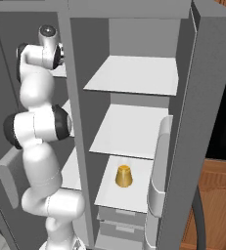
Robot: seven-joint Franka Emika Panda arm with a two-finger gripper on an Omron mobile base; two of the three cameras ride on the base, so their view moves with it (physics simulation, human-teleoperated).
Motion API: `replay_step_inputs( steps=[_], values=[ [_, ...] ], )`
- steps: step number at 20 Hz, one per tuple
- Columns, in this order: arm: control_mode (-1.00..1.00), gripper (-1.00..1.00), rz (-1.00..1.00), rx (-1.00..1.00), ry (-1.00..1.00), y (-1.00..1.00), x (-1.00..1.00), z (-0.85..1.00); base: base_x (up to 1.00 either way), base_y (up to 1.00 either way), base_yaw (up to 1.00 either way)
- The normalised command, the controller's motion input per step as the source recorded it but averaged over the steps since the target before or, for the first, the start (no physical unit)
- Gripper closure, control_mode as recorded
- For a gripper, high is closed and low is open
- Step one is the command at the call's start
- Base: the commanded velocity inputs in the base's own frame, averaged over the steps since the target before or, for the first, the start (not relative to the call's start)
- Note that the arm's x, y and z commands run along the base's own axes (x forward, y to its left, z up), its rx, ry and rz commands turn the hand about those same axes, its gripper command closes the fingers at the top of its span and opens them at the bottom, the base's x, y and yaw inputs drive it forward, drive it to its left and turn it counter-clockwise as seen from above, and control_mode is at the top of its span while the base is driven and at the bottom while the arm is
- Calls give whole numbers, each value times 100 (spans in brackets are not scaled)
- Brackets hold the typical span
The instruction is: There's a steak in the fridge that needs to be moved to the freezer for freezing. Pick up the steak from the fridge, place it on any shelf in the freezer, and close the fridge and freezer doors when done.
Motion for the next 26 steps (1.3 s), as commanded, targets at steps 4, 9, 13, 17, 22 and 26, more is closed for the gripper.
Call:
replay_step_inputs(
  steps=[4, 9, 13, 17, 22, 26],
  values=[
    [-100, -100, -4, 0, 0, -12, -76, -26, 0, 0, 0],
    [-100, -100, -5, 0, -5, -20, -66, -7, 0, 0, 0],
    [-100, -100, -5, 1, -16, -29, -100, 0, 0, 0, 0],
    [-100, -100, -3, 4, -14, -25, -100, 0, 0, 0, 0],
    [-100, -100, -1, 3, -2, -30, -100, 6, 0, 0, 0],
    [-100, -100, -4, 1, 0, -46, -100, 7, 0, 0, 0]
  ],
)
